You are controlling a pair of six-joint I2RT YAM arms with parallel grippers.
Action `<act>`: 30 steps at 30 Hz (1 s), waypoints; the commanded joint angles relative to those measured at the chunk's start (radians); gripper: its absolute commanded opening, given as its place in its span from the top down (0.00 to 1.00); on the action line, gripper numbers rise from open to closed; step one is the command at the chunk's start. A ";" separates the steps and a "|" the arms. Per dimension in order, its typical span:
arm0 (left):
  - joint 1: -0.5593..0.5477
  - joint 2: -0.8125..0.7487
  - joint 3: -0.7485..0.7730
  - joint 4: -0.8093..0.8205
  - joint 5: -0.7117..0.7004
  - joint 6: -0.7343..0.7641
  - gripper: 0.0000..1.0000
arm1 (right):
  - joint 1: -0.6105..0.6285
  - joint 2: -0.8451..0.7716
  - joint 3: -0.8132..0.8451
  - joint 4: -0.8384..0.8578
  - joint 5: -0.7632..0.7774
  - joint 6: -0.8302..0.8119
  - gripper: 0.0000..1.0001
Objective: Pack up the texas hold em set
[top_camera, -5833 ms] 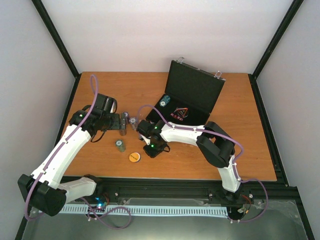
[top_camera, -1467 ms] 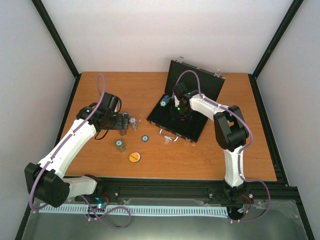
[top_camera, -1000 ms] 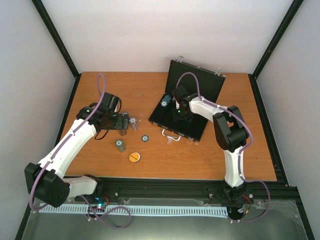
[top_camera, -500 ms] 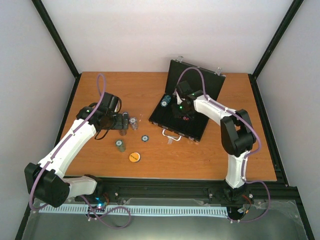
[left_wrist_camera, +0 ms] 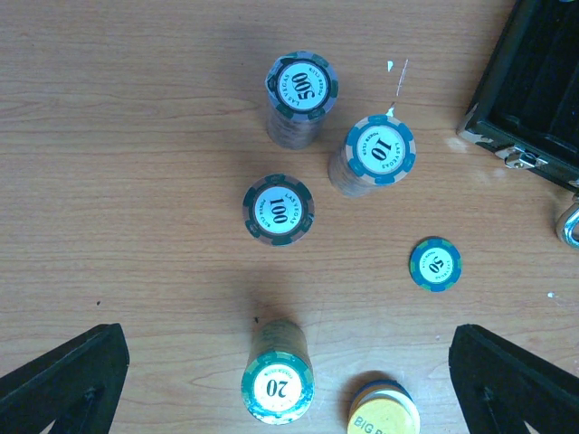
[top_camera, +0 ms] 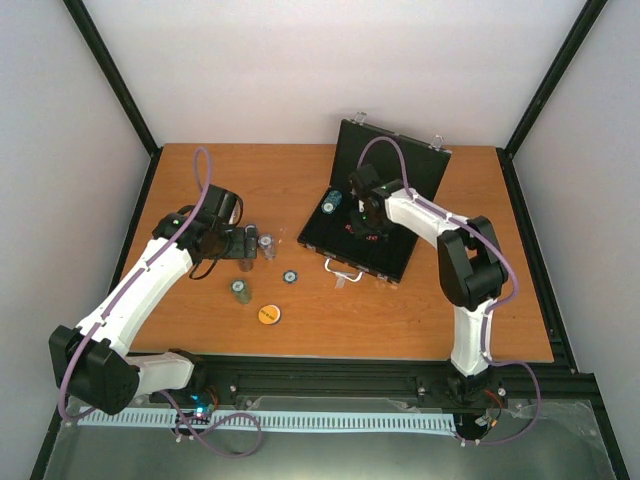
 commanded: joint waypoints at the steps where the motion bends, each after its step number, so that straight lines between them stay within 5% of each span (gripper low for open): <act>1: 0.002 -0.003 0.013 0.014 0.002 -0.003 0.00 | -0.004 0.024 -0.015 -0.025 0.045 0.005 0.50; 21: 0.002 0.004 0.016 0.019 -0.003 0.010 0.00 | 0.001 0.011 -0.025 -0.009 -0.009 0.005 0.49; 30: 0.002 -0.021 0.037 -0.006 0.001 0.017 0.00 | 0.156 -0.046 0.072 -0.123 0.080 0.011 0.16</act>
